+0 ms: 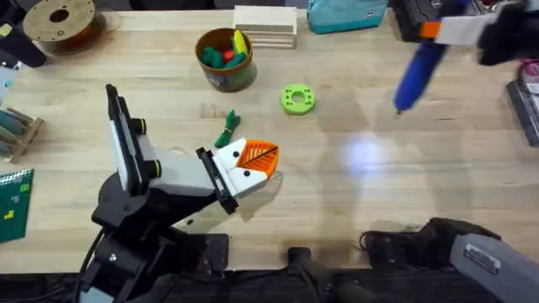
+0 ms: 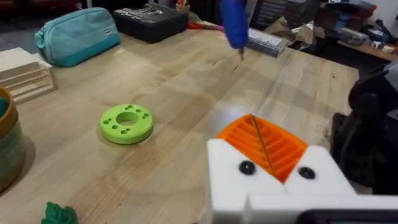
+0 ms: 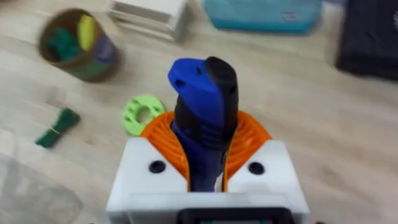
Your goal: Pick up the gripper from the table and insert it into the empty holder that is missing its gripper. Then pick up a screw, insert it into the mounting hole, and use the screwdriver to tighten it. Finally, clean up the table by picking up the vegetable and placing it into the bucket.
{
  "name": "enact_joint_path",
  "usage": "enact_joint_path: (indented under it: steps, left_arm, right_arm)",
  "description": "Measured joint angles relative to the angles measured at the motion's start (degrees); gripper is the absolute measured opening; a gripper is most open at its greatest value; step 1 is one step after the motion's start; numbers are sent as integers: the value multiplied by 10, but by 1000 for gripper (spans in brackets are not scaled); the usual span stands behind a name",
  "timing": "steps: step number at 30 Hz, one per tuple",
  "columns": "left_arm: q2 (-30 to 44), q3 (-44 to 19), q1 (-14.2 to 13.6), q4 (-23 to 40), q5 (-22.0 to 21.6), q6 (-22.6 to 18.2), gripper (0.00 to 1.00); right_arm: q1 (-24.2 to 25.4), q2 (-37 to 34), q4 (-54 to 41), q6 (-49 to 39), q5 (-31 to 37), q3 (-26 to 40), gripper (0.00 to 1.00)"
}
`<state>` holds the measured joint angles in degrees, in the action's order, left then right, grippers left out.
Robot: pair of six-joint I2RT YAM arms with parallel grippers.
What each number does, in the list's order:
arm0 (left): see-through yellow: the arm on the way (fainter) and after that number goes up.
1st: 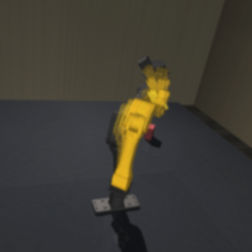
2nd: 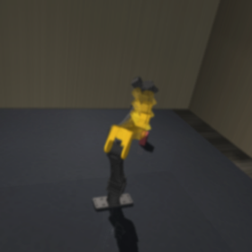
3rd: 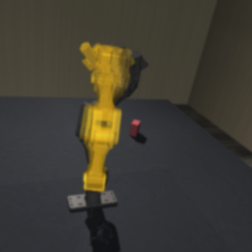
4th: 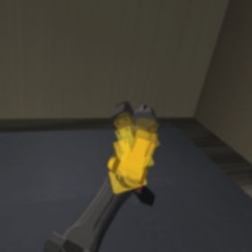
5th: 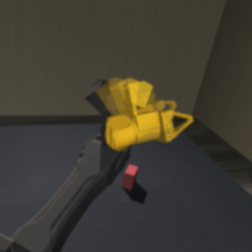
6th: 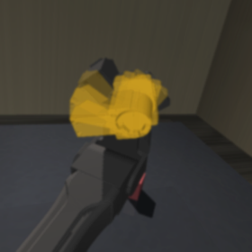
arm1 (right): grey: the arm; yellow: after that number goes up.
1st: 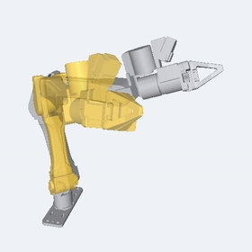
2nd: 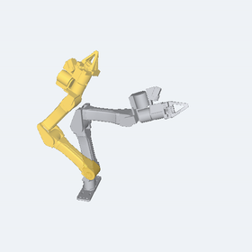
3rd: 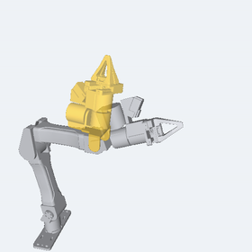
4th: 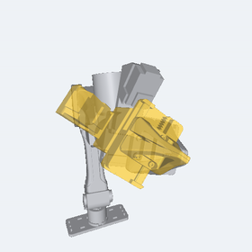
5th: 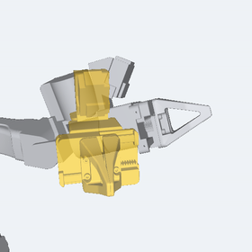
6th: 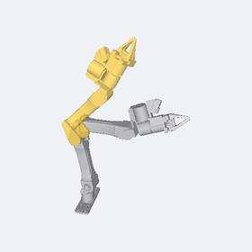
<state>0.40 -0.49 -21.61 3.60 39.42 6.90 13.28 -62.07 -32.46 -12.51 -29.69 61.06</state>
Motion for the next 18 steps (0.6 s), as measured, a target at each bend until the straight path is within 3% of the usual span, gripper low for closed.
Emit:
enact_joint_path:
  steps: [6, 7, 18]
  left_arm:
    - [0, 0, 0, 0, 0, 0, 4]
    - [0, 0, 0, 0, 0, 0, 4]
    - [0, 0, 0, 0, 0, 0, 4]
  right_arm:
    - [-111, 45, 236, 108, -30, -115, 215]
    - [-174, 50, 317, 145, -34, -141, 213]
    - [-398, 49, 485, 186, -52, -148, 206]
